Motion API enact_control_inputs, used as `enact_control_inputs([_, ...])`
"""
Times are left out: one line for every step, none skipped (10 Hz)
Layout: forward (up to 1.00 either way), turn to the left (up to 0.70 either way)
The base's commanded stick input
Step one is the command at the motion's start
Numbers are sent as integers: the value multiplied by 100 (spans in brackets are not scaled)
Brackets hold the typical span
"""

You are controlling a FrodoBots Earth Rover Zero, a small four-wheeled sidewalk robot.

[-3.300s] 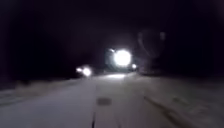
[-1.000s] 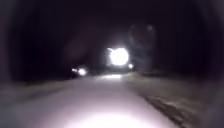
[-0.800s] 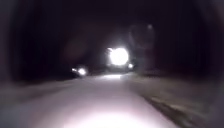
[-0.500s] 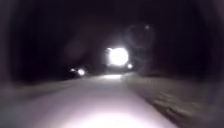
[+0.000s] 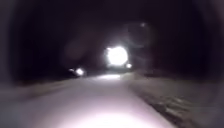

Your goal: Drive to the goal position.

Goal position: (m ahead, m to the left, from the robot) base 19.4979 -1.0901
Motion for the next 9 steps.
enact_control_inputs([100, 18])
enact_control_inputs([100, 35])
enact_control_inputs([100, 29])
enact_control_inputs([100, 2])
enact_control_inputs([100, 0])
enact_control_inputs([100, 0])
enact_control_inputs([100, 0])
enact_control_inputs([100, 0])
enact_control_inputs([100, 0])
